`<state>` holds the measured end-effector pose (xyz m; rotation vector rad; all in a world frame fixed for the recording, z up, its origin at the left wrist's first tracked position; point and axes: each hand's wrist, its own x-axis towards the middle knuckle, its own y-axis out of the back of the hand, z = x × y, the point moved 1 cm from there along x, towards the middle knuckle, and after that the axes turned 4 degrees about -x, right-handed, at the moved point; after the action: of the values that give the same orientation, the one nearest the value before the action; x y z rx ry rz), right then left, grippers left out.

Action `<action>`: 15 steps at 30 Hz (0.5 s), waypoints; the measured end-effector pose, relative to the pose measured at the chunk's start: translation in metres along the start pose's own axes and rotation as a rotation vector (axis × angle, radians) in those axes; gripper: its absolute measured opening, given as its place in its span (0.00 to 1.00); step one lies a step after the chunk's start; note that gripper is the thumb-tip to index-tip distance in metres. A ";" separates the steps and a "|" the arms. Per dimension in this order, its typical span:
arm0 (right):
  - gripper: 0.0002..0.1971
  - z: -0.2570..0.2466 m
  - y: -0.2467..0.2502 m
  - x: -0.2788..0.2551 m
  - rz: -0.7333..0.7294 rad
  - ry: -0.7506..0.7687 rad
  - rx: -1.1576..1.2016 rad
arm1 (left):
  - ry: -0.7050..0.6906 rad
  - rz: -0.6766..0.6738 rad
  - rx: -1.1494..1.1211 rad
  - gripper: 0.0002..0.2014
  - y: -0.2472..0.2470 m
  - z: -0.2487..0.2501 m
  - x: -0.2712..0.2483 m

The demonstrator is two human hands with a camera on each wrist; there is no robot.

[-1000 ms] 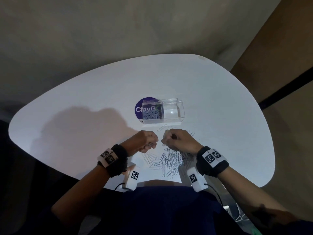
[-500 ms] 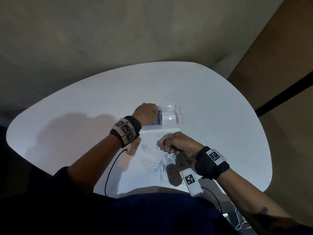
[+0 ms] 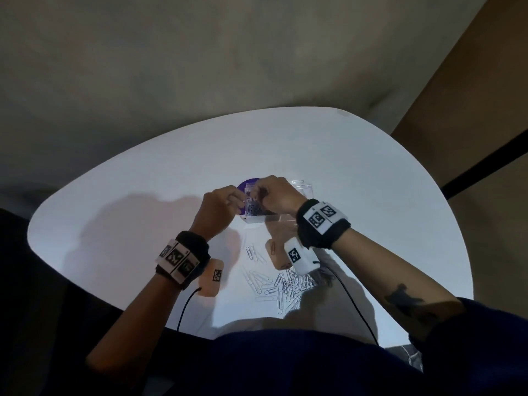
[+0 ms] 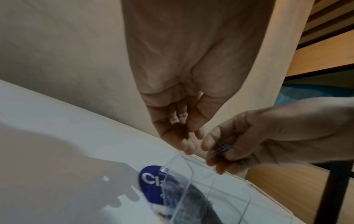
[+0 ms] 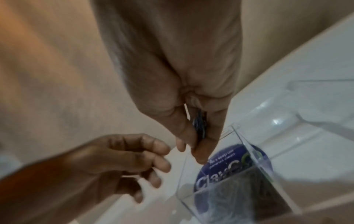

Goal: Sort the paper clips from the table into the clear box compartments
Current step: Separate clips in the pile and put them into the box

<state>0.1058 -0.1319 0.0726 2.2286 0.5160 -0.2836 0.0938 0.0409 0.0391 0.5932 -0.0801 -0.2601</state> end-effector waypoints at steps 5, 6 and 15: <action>0.16 -0.012 -0.005 0.003 -0.098 0.105 -0.298 | 0.155 0.043 -0.002 0.16 0.004 -0.012 -0.024; 0.16 -0.012 -0.004 0.002 -0.119 0.117 -0.319 | 0.157 0.045 -0.006 0.16 0.005 -0.014 -0.029; 0.14 0.026 0.007 -0.026 0.093 0.159 -0.050 | 0.095 -0.204 0.157 0.12 -0.023 0.001 -0.045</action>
<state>0.0853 -0.1627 0.0699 2.2301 0.4966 -0.0449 0.0452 0.0339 0.0264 0.7701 0.0529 -0.4259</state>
